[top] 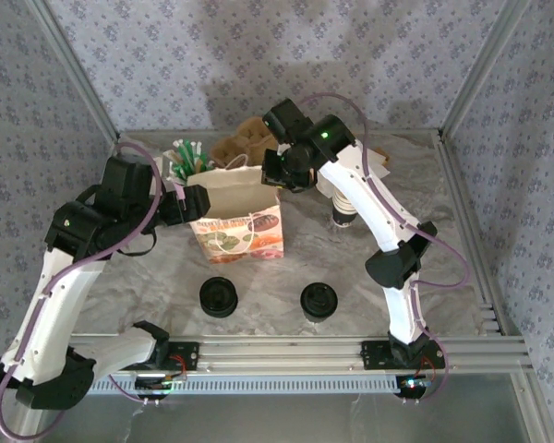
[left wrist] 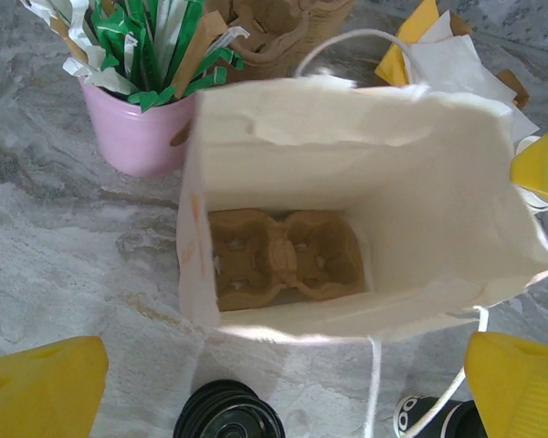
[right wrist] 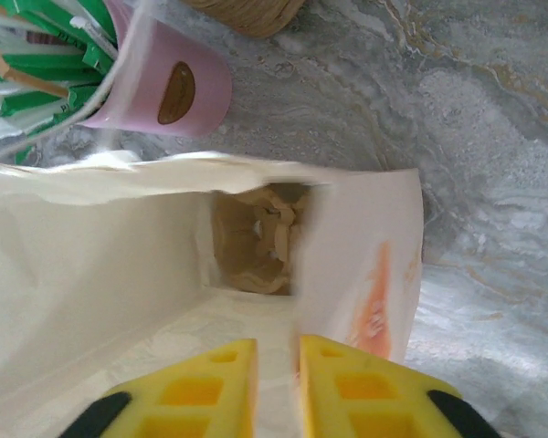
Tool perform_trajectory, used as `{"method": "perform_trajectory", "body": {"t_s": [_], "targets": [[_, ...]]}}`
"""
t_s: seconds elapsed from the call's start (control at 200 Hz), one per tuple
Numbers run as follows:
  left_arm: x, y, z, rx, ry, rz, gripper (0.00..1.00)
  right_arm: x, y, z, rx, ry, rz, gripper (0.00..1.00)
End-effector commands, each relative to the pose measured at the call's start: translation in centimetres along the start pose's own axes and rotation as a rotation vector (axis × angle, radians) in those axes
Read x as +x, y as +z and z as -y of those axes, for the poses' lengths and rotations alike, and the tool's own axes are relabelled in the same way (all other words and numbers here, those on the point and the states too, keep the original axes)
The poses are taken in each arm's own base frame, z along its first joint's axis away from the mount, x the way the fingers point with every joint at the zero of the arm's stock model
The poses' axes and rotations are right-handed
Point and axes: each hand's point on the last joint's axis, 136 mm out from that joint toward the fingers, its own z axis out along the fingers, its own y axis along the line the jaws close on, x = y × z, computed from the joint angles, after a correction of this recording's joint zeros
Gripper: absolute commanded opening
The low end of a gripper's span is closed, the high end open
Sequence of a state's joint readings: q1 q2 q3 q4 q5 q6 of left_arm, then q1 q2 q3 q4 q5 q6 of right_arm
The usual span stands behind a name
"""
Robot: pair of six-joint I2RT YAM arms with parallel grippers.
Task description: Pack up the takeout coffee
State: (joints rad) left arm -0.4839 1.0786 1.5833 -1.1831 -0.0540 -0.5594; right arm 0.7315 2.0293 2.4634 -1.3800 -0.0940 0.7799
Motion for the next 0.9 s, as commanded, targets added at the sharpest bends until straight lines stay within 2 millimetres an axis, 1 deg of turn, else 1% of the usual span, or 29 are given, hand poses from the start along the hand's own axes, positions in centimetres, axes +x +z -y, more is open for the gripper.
{"method": "perform_trajectory", "body": {"t_s": [0.0,0.13,0.325,0.43,0.495,0.555,0.665,0.755,0.819,0.894], "targets": [[-0.6,-0.8,-0.3,-0.016,-0.005,0.016,1.0,-0.1,-1.2,0.6,0.012,-0.002,0.016,0.29],[-0.6,-0.8,-0.3,-0.026,-0.007,0.008,1.0,-0.8,-3.0,1.1,0.029,-0.042,0.066,0.37],[-0.8,-0.8,-0.1,-0.034,-0.007,-0.011,0.99,-2.2,-7.5,1.5,0.017,-0.126,0.193,0.4],[-1.0,-0.6,0.7,-0.007,0.004,-0.034,0.97,-2.2,-9.4,1.8,0.0,-0.194,0.228,0.4],[-1.1,-0.5,1.1,0.005,0.01,-0.049,0.95,-1.9,-10.3,2.1,-0.013,-0.226,0.233,0.4],[-1.3,-0.4,1.5,0.013,0.022,-0.061,0.95,-1.2,-11.0,2.5,-0.021,-0.253,0.225,0.41],[-1.5,-0.3,2.5,0.035,0.059,-0.074,0.94,0.7,-11.9,3.7,-0.014,-0.309,0.196,0.44],[-1.5,-0.5,3.6,0.062,0.116,-0.071,0.94,2.9,-12.2,4.9,-0.003,-0.343,0.155,0.48],[-1.2,-0.5,4.6,0.09,0.172,-0.076,0.95,4.8,-12.3,5.6,-0.012,-0.362,0.114,0.52],[-0.6,-0.5,5.8,0.123,0.236,-0.087,0.96,7.1,-12.1,6.6,-0.008,-0.388,0.055,0.53]]}}
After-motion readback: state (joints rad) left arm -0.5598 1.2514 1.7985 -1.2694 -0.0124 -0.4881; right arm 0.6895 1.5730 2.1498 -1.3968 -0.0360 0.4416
